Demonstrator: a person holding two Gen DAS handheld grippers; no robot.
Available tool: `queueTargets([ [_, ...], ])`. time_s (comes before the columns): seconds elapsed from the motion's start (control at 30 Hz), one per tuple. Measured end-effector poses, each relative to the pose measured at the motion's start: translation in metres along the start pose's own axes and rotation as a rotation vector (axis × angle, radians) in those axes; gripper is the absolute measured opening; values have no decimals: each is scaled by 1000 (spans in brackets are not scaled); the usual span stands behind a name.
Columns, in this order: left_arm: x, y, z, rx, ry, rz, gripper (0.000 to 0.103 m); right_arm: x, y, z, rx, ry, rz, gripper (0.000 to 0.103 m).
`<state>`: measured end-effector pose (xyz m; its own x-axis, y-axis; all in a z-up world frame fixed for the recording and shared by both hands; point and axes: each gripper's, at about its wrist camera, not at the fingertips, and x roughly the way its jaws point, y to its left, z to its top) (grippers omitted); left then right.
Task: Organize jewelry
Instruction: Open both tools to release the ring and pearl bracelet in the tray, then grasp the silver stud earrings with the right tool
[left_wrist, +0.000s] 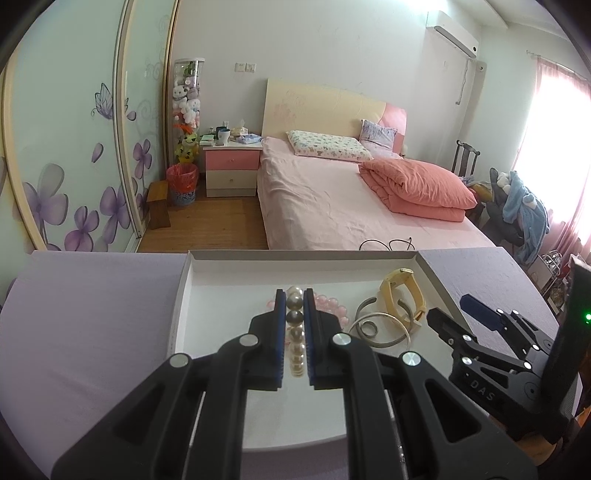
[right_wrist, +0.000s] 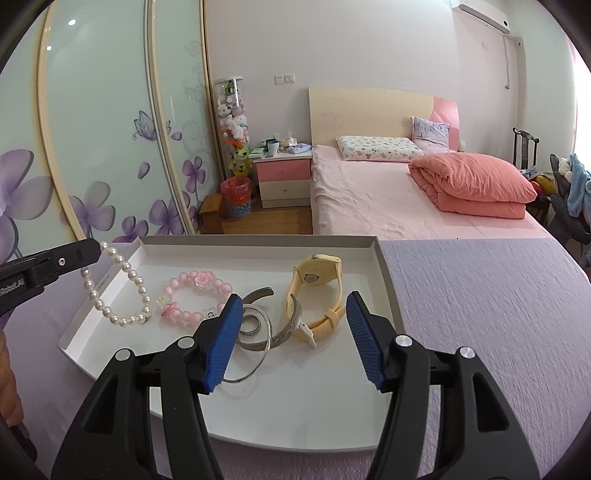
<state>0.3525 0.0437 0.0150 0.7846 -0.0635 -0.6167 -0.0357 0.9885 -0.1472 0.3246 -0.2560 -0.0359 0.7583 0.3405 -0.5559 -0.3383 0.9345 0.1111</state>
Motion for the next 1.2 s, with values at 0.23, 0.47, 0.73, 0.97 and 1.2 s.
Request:
queueTargets([
  [0.23,10,1,1,-5,13,26,10,-4,0,-3,-10,0,7,60],
  [0.47,1,9,1,-36,-2,35,29,-10,-2,-7,-3,1,16,60],
  [0.73,-40,26,-15,-39,-27,48,30,-38,3,-22,-10,3,64,60],
  [0.97,-84,43,-53,-46,-36,51,40,-57,17,-58,-37,118,145,57],
  [1.2,-113,57,-83,-57,-24,46,42,-63,36,-87,-83,210,156,51],
])
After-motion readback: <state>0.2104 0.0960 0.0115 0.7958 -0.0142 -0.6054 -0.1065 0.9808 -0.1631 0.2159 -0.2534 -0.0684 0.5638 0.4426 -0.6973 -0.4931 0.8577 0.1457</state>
